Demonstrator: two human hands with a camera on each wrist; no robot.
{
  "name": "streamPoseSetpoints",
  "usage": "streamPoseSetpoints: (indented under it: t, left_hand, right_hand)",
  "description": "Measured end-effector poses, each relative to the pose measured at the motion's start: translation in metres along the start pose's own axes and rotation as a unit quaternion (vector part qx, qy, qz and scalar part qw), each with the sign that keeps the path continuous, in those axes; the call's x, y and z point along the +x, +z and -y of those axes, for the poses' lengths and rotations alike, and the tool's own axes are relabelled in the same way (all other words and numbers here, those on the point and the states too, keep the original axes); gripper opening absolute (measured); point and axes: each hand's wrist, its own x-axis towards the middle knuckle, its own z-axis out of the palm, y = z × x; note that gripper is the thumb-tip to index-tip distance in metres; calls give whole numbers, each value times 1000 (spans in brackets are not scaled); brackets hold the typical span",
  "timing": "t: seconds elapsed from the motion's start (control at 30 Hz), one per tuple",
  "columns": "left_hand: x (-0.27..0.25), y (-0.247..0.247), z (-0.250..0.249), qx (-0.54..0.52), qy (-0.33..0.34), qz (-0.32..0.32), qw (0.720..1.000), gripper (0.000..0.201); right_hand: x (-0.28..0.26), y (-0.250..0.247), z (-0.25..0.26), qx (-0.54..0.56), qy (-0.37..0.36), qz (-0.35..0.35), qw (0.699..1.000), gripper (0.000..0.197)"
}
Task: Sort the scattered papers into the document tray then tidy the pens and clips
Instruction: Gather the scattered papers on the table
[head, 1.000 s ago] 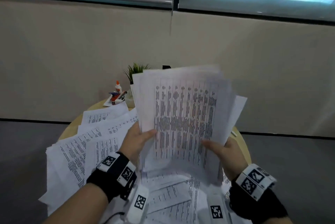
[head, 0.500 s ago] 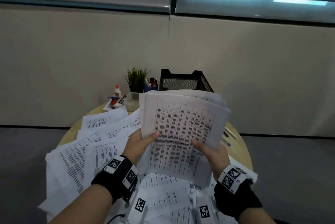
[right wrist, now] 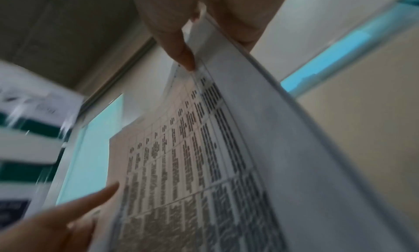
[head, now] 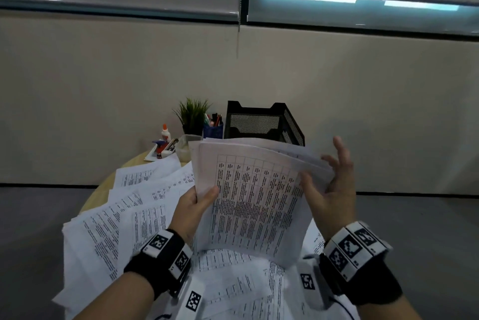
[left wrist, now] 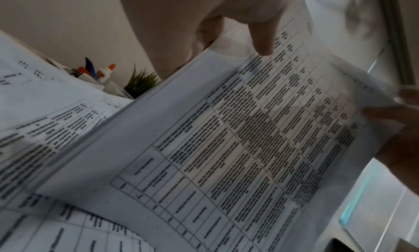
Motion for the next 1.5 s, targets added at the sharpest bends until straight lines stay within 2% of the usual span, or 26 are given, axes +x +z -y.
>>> streamPoseSetpoints:
  t: [0.03, 0.1, 0.2, 0.27, 0.43, 0.47, 0.53, 0.6, 0.63, 0.7, 0.83, 0.93, 1.0, 1.17, 1.37, 1.5]
  left_hand:
    - [0, 0, -1, 0, 0, 4, 1000, 17]
    - [-1, 0, -2, 0, -6, 7, 1000, 26]
    - [-1, -1, -3, -11, -20, 10, 1000, 37]
    - [0, -1, -4, -20, -26, 11, 999, 30]
    - [2, 0, -4, -3, -5, 13, 1000, 19]
    - [3, 1, -3, -2, -3, 10, 1000, 17]
    - [4, 1, -2, -12, 2, -5, 1000, 14]
    - [4, 2, 0, -16, 8, -20, 1000, 13]
    - [3, 2, -1, -14, 12, -23, 1000, 14]
    - [2, 2, -1, -15, 21, -30, 999, 15]
    - [9, -2, -12, -55, 45, -62, 996, 22]
    - [13, -4, -24, -78, 71, -63, 992, 36]
    - [13, -5, -28, -92, 83, -56, 991, 37]
    - [10, -1, -22, -80, 74, -43, 993, 23]
    - [17, 0, -20, -44, 64, -25, 997, 17]
    - [21, -4, -20, -28, 65, -10, 997, 17]
  right_hand:
    - [4, -2, 2, -69, -59, -2, 996, 83]
    - [9, -5, 4, -168, -136, 14, 976, 70]
    - [9, -7, 5, -213, -176, 9, 961, 44]
    - [7, -9, 3, -194, -181, -18, 964, 33]
    - [8, -8, 5, -118, -131, -43, 983, 19]
    - [7, -8, 6, -87, -104, -41, 990, 22]
    - [5, -6, 6, 5, -3, -26, 1000, 42]
    - [2, -5, -1, 98, 117, 0, 988, 60]
    - [-1, -3, -5, 107, 160, 18, 981, 66]
    - [-8, 0, -10, 92, 200, 60, 974, 72]
    - [-5, 8, -3, 87, 199, 93, 972, 36]
    - [3, 15, -3, 106, 219, 64, 968, 19]
    - [4, 21, -3, 125, 237, 46, 962, 11]
    - [-6, 33, 1, 160, 269, 65, 948, 25]
    - [4, 30, 10, 167, 240, 51, 955, 16]
    - [15, 25, 22, 163, 172, 24, 971, 41]
